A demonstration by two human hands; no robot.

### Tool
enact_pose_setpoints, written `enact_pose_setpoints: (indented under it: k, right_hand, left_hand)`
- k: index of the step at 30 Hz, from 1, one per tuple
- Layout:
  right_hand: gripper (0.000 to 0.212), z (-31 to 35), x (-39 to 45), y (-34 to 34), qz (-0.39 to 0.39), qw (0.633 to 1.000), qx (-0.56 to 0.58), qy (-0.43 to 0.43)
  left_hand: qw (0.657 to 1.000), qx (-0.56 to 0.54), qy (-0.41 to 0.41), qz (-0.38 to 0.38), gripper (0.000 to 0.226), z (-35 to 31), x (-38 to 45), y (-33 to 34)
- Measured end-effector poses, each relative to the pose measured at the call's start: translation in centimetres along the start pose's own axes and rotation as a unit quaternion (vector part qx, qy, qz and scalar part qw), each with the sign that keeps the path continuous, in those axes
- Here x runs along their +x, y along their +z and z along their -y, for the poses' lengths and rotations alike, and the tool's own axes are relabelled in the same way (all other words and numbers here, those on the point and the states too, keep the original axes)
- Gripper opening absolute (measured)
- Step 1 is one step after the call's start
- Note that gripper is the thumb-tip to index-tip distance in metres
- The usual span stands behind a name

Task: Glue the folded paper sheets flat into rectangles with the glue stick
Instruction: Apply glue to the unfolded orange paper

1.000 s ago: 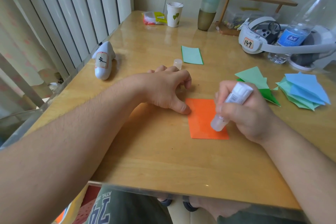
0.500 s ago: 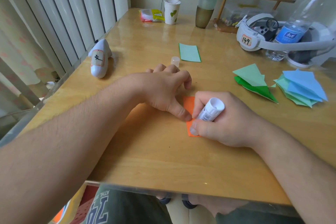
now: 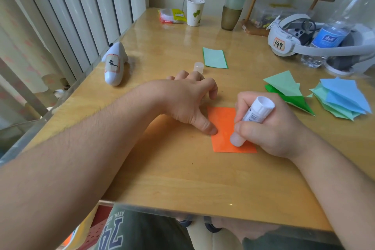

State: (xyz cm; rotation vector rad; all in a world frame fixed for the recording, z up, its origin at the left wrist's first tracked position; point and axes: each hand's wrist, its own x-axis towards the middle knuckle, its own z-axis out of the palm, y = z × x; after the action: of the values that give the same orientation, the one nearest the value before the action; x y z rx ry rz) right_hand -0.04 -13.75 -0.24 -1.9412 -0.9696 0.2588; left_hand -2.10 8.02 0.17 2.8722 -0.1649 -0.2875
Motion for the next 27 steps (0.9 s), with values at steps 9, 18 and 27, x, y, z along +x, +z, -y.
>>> enact_pose_setpoints:
  k: [9,18,27]
  right_hand:
    - [0.024,0.3,-0.2,0.9,0.079,0.995,-0.047,0.043]
    - [0.009,-0.4,-0.3,-1.3,0.080,0.994,-0.051,0.061]
    - [0.010,0.0,0.6,0.1,0.014,1.000,0.015,0.002]
  left_hand:
    - [1.000,0.000,0.000,0.002,0.078,-0.1,-0.2,-0.1]
    - [1.000,-0.008,0.001,0.006,0.078,0.0,-0.2,-0.1]
    - [1.000,-0.016,0.004,0.016,0.072,0.4,-0.2,-0.4]
